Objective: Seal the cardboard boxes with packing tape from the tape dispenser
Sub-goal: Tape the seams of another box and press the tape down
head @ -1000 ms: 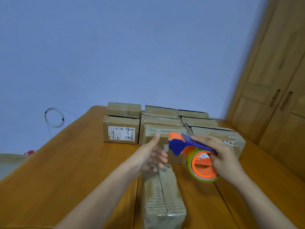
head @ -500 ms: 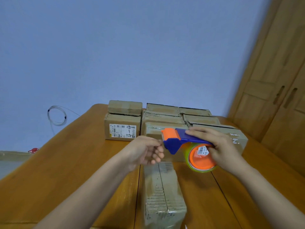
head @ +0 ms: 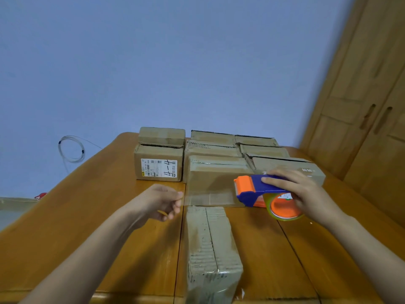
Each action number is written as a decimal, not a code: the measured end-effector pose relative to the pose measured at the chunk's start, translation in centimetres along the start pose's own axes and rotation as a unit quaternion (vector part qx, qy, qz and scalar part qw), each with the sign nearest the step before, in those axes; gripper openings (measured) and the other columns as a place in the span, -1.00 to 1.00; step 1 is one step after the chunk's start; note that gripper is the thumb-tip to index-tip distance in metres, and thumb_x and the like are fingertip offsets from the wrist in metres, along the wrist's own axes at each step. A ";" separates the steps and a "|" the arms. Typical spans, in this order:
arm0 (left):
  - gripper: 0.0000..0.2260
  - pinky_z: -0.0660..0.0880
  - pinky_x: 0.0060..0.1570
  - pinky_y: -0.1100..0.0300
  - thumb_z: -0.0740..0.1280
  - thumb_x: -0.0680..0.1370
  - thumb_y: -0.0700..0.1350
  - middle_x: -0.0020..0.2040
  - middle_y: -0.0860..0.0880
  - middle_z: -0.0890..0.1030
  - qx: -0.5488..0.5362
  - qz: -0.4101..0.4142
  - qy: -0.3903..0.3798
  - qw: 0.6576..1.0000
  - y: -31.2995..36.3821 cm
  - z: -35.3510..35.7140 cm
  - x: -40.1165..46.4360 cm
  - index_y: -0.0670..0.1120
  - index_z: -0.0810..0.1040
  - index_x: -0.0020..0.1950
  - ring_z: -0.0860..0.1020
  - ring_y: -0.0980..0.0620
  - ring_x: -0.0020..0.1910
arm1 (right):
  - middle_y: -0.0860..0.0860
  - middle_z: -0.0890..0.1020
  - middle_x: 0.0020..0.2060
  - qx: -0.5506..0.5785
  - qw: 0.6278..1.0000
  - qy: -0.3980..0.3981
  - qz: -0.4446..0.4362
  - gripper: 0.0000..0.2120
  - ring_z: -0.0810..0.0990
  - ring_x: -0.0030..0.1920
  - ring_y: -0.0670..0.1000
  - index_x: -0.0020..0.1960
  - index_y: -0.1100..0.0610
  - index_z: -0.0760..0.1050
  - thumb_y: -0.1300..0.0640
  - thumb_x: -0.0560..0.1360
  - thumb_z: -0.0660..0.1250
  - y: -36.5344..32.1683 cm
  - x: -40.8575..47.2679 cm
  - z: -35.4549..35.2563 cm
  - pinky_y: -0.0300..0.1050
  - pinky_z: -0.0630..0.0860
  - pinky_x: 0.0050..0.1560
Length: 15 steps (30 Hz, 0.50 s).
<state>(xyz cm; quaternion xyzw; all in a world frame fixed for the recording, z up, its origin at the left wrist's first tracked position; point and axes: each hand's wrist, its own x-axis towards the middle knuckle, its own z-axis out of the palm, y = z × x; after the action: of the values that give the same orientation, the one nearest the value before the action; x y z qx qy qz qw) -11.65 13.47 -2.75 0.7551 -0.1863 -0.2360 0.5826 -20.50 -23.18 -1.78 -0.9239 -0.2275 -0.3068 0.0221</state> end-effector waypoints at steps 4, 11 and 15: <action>-0.68 0.40 -0.38 0.28 0.21 0.63 -0.04 -0.39 -0.04 0.52 0.023 0.007 0.010 1.000 -1.3 0.7 0.2 -0.11 0.47 -0.30 0.46 0.07 -0.43 | 0.03 0.52 0.29 -0.032 0.999 -0.003 -0.003 -0.19 0.41 0.26 0.09 0.38 -0.11 0.35 0.49 0.30 0.47 -0.1 -0.5 0.9 0.12 0.54 0.05; -0.66 0.37 -0.46 0.30 0.19 0.65 -0.06 -0.48 0.02 0.46 0.056 0.019 0.069 0.996 -2.2 1.6 0.5 -0.12 0.43 -0.31 0.44 0.09 -0.50 | 0.03 0.52 0.28 -0.050 0.999 -0.007 -0.020 -0.15 0.44 0.22 0.11 0.37 -0.10 0.36 0.49 0.24 0.51 -0.1 -0.6 1.5 0.12 0.52 0.05; -0.67 0.34 -0.44 0.28 0.19 0.65 -0.06 -0.47 0.01 0.45 0.061 0.020 0.082 0.995 -2.8 1.7 0.7 -0.13 0.42 -0.30 0.43 0.07 -0.49 | 0.05 0.53 0.27 -0.046 0.999 -0.014 -0.020 -0.19 0.48 0.20 0.14 0.36 -0.09 0.36 0.45 0.27 0.52 -0.3 -0.8 2.1 0.11 0.52 0.04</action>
<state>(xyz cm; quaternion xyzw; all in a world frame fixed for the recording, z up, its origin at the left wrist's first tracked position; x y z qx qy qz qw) -12.09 12.43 -5.95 0.8023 -0.1671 -0.1497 0.5532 -20.04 -22.90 -3.97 -0.9235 -0.2315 -0.3046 -0.0293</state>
